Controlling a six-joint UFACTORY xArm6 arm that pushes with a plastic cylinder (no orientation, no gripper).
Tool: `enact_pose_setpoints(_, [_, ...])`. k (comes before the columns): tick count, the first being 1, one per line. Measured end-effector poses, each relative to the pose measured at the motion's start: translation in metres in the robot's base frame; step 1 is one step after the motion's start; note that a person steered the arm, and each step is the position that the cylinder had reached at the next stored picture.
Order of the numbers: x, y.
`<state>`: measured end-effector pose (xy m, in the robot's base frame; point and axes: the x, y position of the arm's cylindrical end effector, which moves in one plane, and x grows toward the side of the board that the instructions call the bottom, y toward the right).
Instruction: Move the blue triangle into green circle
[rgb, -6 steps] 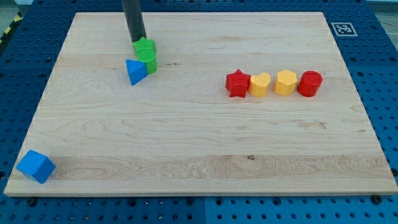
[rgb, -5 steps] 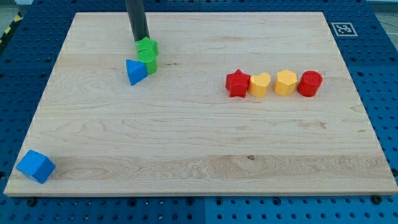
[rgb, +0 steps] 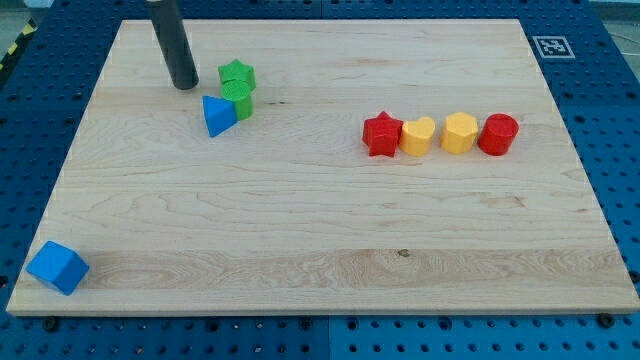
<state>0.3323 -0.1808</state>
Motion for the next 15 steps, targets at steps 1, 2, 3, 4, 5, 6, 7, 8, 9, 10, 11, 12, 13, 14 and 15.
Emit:
enact_pose_setpoints(1, [0.016,0.0])
enact_pose_setpoints(2, [0.033,0.0])
enact_pose_setpoints(3, [0.045,0.0])
enact_pose_setpoints(4, [0.048,0.0])
enact_pose_setpoints(5, [0.05,0.0])
enact_pose_setpoints(6, [0.05,0.004])
enact_pose_setpoints(7, [0.052,0.01])
enact_pose_setpoints(8, [0.055,0.02])
enact_pose_setpoints(9, [0.059,0.028])
enact_pose_setpoints(10, [0.061,0.034])
enact_pose_setpoints(11, [0.061,0.034])
enact_pose_setpoints(12, [0.082,0.033])
enact_pose_setpoints(13, [0.109,0.039])
enact_pose_setpoints(14, [0.106,0.059])
enact_pose_setpoints(15, [0.094,0.06])
